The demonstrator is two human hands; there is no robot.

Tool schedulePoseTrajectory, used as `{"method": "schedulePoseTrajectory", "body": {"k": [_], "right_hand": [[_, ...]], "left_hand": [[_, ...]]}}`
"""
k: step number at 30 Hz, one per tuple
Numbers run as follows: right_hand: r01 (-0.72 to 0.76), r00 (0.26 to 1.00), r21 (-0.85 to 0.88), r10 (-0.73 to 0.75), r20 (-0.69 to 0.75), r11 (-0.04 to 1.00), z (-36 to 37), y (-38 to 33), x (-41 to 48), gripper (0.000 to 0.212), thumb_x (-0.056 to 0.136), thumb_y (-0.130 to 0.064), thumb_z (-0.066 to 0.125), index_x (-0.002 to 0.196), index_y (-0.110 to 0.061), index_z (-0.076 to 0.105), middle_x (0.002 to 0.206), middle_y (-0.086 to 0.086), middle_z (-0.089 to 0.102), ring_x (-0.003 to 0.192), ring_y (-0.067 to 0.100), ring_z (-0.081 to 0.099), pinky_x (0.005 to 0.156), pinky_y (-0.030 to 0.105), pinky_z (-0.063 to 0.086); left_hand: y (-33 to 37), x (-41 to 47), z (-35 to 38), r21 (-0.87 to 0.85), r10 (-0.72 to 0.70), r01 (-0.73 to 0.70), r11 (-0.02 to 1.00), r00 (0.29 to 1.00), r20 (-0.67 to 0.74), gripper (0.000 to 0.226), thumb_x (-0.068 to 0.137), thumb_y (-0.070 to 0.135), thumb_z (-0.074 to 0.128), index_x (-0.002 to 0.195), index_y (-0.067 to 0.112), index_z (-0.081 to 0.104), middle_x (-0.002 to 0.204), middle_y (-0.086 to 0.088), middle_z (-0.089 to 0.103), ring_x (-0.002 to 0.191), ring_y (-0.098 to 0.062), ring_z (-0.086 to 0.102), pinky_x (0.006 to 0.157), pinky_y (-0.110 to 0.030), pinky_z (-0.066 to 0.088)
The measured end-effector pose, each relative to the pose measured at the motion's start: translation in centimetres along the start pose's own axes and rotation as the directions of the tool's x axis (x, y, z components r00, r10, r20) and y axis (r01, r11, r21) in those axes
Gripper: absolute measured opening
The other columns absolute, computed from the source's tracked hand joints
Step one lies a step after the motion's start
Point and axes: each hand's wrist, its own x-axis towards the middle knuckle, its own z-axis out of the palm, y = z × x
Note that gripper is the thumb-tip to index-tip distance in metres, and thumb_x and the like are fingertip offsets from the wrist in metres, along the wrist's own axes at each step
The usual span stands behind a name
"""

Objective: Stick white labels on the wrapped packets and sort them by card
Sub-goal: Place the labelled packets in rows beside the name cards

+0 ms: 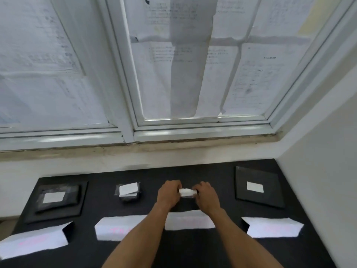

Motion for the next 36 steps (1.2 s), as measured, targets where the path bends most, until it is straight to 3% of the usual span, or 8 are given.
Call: {"method": "schedulePoseTrajectory", "body": {"k": [7, 13, 19, 25, 31, 36], "right_hand": [[0.007, 0.994, -0.059, 0.000, 0.111, 0.998, 3.3, 1.2, 3.0, 0.032, 0.090, -0.017, 0.053, 0.119, -0.027, 0.061, 0.119, -0.002, 0.057, 0.113, 0.016, 0.048, 0.099, 0.034, 0.038], [0.005, 0.996, -0.013, -0.004, 0.084, 1.000, 4.1, 1.4, 3.3, 0.032, 0.092, -0.019, 0.052, 0.123, -0.025, 0.057, 0.124, -0.003, 0.054, 0.116, 0.014, 0.048, 0.101, 0.030, 0.038], [-0.015, 0.999, 0.014, 0.015, 0.041, 1.000, 2.4, -0.9, 2.5, 0.046, 0.088, -0.022, 0.058, 0.133, -0.023, 0.050, 0.129, -0.001, 0.050, 0.120, 0.016, 0.045, 0.102, 0.031, 0.037], [0.066, 0.998, 0.022, -0.066, -0.001, 0.998, 1.9, -8.6, -0.4, 0.042, 0.085, -0.024, 0.060, 0.126, -0.018, 0.056, 0.124, 0.007, 0.053, 0.117, 0.028, 0.049, 0.097, 0.039, 0.040], [0.199, 0.980, 0.068, -0.200, 0.005, 0.978, 4.8, -19.1, -6.2, 0.040, 0.085, -0.023, 0.060, 0.124, -0.016, 0.057, 0.124, 0.007, 0.053, 0.118, 0.028, 0.047, 0.097, 0.039, 0.038], [0.303, 0.944, 0.166, -0.319, 0.082, 0.938, 10.2, -26.8, -14.2, 0.037, 0.085, -0.021, 0.060, 0.121, -0.011, 0.059, 0.120, 0.012, 0.055, 0.116, 0.032, 0.048, 0.097, 0.040, 0.040]], "left_hand": [[-1.6, 3.0, 2.7, 0.050, -0.076, 0.074, 0.996, 0.996, 0.041, 0.017, 0.090, 0.015, 0.053, 0.104, 0.021, 0.060, 0.110, 0.000, 0.064, 0.100, -0.018, 0.060, 0.084, -0.030, 0.049], [-2.8, 4.1, 3.5, 0.009, -0.062, 0.062, 0.998, 0.996, 0.058, 0.020, 0.091, 0.019, 0.058, 0.112, 0.020, 0.060, 0.119, -0.002, 0.058, 0.104, -0.018, 0.058, 0.089, -0.028, 0.049], [-3.3, 2.3, 1.0, -0.045, -0.022, 0.022, 0.999, 1.000, -0.004, 0.031, 0.090, 0.024, 0.061, 0.121, 0.020, 0.058, 0.125, -0.003, 0.053, 0.113, -0.019, 0.055, 0.094, -0.028, 0.045], [-6.9, -4.8, -4.5, -0.098, -0.042, 0.032, 0.995, 0.994, -0.103, 0.031, 0.088, 0.018, 0.062, 0.118, 0.014, 0.062, 0.120, -0.011, 0.059, 0.112, -0.027, 0.058, 0.096, -0.033, 0.045], [-15.6, -15.7, -8.7, -0.138, -0.184, 0.155, 0.978, 0.955, -0.234, 0.030, 0.084, 0.017, 0.062, 0.113, 0.018, 0.068, 0.114, -0.013, 0.064, 0.106, -0.029, 0.061, 0.092, -0.038, 0.051], [-24.7, -27.0, -7.6, -0.231, -0.368, 0.319, 0.919, 0.904, -0.218, 0.027, 0.081, 0.014, 0.064, 0.107, 0.015, 0.070, 0.113, -0.010, 0.067, 0.105, -0.029, 0.064, 0.090, -0.038, 0.052]]}}
